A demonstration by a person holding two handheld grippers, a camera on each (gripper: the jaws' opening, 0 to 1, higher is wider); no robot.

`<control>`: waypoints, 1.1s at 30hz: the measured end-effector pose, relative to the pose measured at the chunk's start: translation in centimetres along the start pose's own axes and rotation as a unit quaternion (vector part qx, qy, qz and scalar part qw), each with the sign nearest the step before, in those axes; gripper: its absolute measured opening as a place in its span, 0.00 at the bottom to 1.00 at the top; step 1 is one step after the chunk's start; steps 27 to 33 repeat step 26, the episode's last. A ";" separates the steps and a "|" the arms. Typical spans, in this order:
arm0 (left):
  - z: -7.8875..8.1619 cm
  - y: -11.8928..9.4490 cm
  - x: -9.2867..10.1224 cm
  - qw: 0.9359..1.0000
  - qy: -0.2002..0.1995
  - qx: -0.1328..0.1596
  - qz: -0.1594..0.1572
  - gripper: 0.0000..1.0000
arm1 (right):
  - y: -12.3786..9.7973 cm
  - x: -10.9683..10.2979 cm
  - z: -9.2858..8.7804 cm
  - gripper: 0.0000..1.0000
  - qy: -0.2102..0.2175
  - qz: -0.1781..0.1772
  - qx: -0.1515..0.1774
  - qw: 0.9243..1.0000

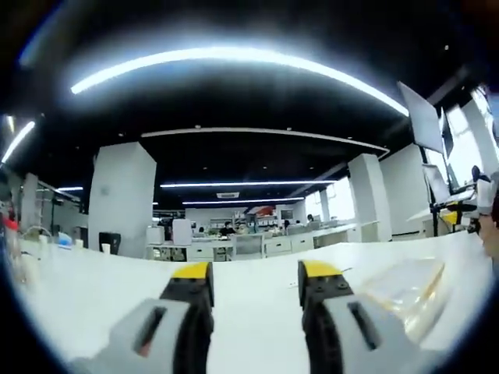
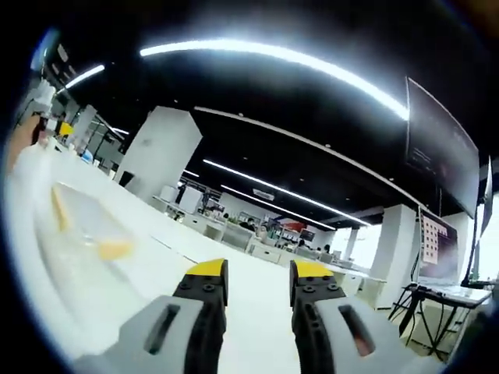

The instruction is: Snap each plastic latch of the storage box into its locked position after aligning the lid with the box until every specified latch is closed and the lid sits flush.

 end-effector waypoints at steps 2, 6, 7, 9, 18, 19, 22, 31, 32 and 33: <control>0.2 0.0 0.3 1.000 0.010 0.001 0.002 0.44 | 0.0 -0.2 0.0 0.31 0.006 0.006 0.000 1.000; 0.2 0.0 0.3 0.999 0.035 -0.011 0.010 0.44 | 0.1 -0.8 -0.4 0.30 -0.003 0.020 -0.017 1.000; 0.2 0.1 0.4 0.999 0.037 -0.012 0.008 0.44 | 0.1 -0.9 -0.5 0.30 -0.007 0.023 -0.021 1.000; 0.4 0.1 0.7 0.999 0.037 -0.006 -0.002 0.44 | 0.2 -1.1 -0.6 0.30 -0.012 0.026 -0.025 0.999; 0.4 0.2 0.7 0.999 0.044 -0.010 0.005 0.44 | 0.2 -1.4 -0.9 0.29 -0.014 0.033 -0.034 0.999; 0.5 0.2 0.7 0.999 0.045 -0.010 0.007 0.44 | 0.2 -1.4 -1.0 0.29 -0.014 0.035 -0.036 0.999; 0.4 0.2 0.5 0.999 0.046 -0.010 0.012 0.44 | 0.3 -1.4 -1.1 0.29 -0.014 0.039 -0.039 0.998; 0.4 0.1 0.4 0.999 0.043 -0.009 0.015 0.44 | 0.2 -1.4 -1.0 0.29 -0.009 0.036 -0.038 0.999; 0.4 0.1 0.4 0.999 0.043 -0.009 0.015 0.44 | 0.2 -1.4 -1.0 0.29 -0.009 0.036 -0.038 0.999; 0.4 0.1 0.4 0.999 0.043 -0.009 0.015 0.44 | 0.2 -1.4 -1.0 0.29 -0.009 0.036 -0.038 0.999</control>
Point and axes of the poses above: the point that each gripper's makers call its tool centre point, and the gripper's own axes: y roughly forward along the fingers, x roughly to its right, z roughly out of its top, the point moved 4 cm from there along -y, roughly backward along the fingers, and after that the axes turned 12 degrees about -z, right-handed, at the moved point
